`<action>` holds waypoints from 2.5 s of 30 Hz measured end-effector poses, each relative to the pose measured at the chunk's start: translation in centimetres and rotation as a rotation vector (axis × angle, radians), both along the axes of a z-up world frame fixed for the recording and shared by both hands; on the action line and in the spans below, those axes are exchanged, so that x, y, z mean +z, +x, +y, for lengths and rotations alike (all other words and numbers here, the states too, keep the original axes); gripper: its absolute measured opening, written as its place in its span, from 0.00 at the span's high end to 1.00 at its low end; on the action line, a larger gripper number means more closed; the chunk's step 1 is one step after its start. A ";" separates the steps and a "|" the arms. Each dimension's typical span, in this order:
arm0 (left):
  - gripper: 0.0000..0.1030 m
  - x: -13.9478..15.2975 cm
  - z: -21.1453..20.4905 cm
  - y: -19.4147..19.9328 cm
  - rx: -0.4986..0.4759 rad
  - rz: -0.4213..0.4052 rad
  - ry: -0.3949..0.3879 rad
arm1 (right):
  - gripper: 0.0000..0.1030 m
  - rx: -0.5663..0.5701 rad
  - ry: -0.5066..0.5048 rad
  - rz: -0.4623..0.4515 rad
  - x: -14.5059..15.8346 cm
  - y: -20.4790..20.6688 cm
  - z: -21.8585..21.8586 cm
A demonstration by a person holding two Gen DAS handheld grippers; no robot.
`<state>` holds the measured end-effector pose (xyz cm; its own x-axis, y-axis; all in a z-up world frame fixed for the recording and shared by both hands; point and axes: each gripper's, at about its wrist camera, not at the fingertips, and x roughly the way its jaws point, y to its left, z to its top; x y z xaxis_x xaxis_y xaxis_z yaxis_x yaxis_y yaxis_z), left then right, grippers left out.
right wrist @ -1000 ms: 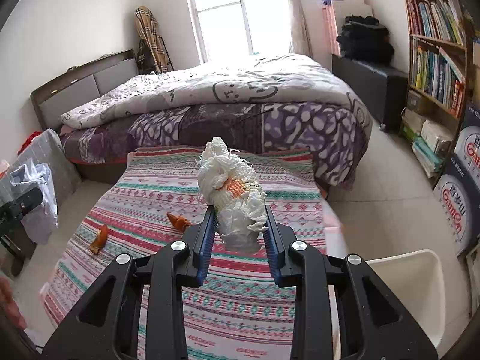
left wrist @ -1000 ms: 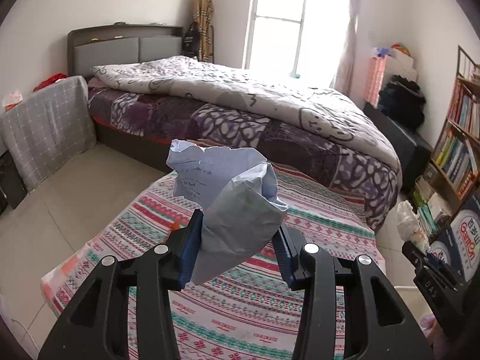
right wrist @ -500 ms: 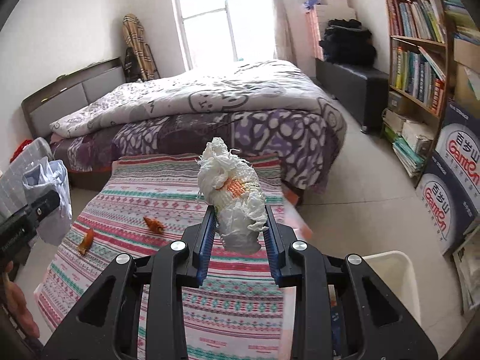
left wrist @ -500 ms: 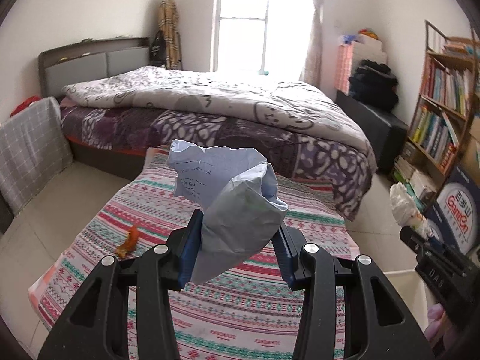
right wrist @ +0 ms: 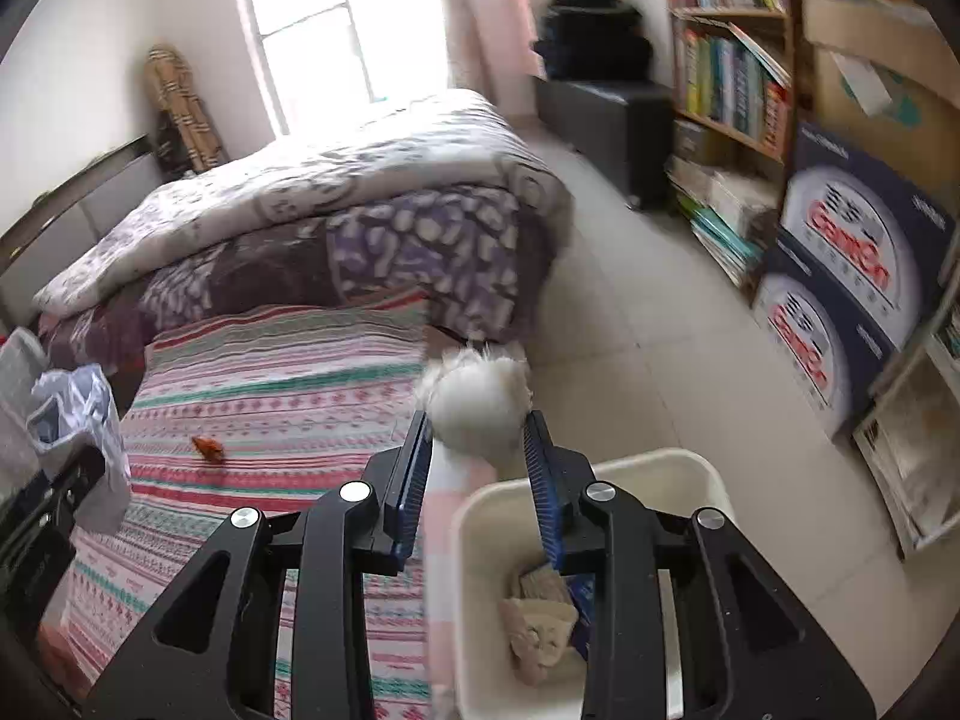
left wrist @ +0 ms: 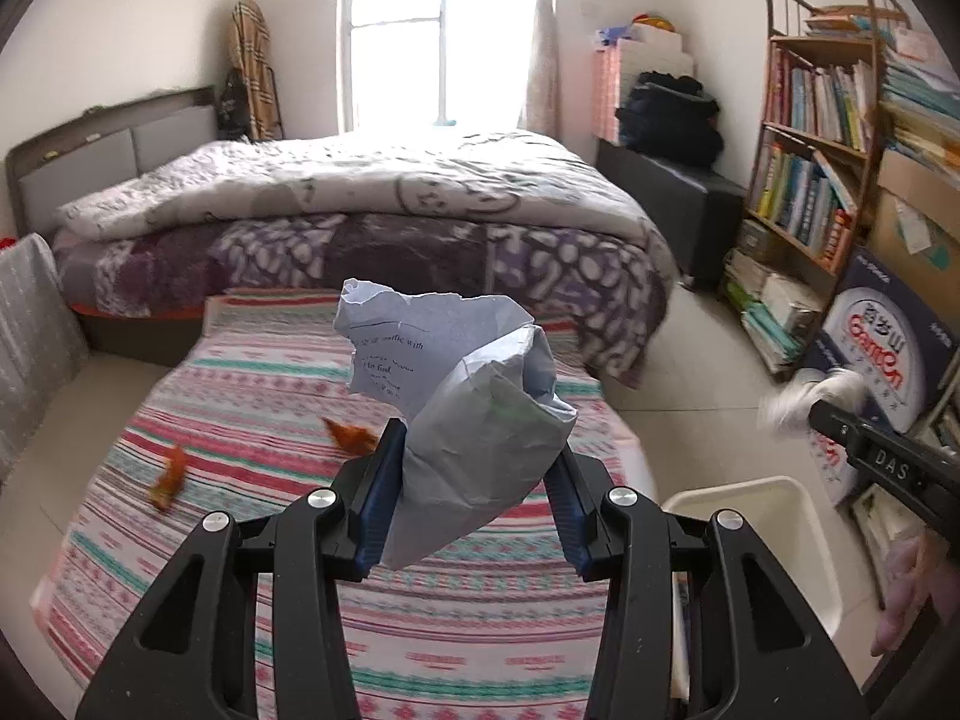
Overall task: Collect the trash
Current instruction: 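Carry the tissue and bag over the bin, opening the right then left tool, then grasp an orange peel on the bedspread with the left tool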
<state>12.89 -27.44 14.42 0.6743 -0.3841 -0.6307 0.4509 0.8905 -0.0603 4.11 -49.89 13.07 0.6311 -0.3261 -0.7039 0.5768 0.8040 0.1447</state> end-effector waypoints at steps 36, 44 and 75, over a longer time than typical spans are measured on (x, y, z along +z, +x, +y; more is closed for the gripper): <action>0.37 -5.4 -14.3 -10.0 -0.488 0.215 0.035 | 0.12 -0.356 0.065 -0.094 0.6 -10.1 -9.8; 0.29 -6.1 -13.1 -9.0 -0.451 0.233 0.073 | 0.07 -0.334 0.125 -0.108 0.5 -8.4 -8.5; 0.29 -12.1 8.6 13.2 0.193 0.210 0.466 | 0.07 -0.013 0.212 0.062 -3.7 4.7 3.8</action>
<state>26.05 -18.89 2.29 0.5461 0.0870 -0.8332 0.2972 0.9098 0.2898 8.84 -46.12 9.39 0.5807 -0.1745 -0.7952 0.6003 0.7515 0.2735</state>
